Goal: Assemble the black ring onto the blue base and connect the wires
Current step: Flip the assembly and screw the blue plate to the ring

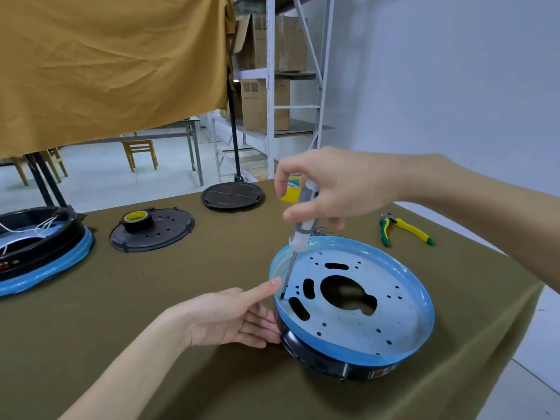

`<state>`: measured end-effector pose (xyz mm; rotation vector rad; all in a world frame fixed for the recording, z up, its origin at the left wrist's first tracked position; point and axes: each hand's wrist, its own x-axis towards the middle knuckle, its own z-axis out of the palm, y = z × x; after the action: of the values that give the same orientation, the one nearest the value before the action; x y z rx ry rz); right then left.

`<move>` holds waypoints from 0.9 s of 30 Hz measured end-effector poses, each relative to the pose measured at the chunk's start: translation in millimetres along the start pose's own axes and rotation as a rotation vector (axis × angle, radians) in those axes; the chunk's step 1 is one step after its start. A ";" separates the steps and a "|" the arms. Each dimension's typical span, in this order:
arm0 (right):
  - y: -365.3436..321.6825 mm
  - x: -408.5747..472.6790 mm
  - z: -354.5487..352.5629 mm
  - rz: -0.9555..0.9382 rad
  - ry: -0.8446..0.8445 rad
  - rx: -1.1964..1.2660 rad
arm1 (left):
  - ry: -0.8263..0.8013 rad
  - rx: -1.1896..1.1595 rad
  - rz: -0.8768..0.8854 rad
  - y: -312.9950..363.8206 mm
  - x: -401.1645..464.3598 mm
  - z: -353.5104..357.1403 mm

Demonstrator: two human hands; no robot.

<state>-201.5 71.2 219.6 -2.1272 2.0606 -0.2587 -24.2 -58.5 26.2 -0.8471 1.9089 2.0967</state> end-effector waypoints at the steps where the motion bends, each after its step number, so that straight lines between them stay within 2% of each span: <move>1: -0.3 2.0 2.3 0.021 0.029 -0.047 | 0.002 0.002 0.002 -0.2 -0.4 0.2; 3: 0.8 2.8 3.4 0.038 0.030 -0.037 | 0.008 0.001 0.005 -0.4 -1.1 0.2; 6: 3.5 -1.6 -7.1 0.029 -0.055 0.123 | 0.014 0.007 0.007 0.1 -1.7 0.7; 11: 5.3 4.4 2.9 0.069 0.065 -0.079 | 0.018 0.002 0.003 0.1 -1.8 0.0; 15: 7.7 0.3 -8.3 0.082 -0.085 0.107 | 0.023 -0.013 -0.004 0.4 -1.3 0.4; 20: 4.7 7.0 -0.2 0.065 0.014 0.044 | 0.031 -0.003 -0.010 0.3 -0.1 2.4; 24: 1.7 6.1 -12.7 0.058 -0.103 0.155 | 0.043 -0.034 -0.012 -0.1 0.5 3.0; 27: -0.5 12.2 -7.5 0.086 -0.026 0.041 | 0.052 -0.050 -0.014 -1.4 2.2 2.5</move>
<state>-202.5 59.1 227.0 -2.0017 2.1071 -0.2579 -26.1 -56.3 23.9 -0.9316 1.8766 2.1434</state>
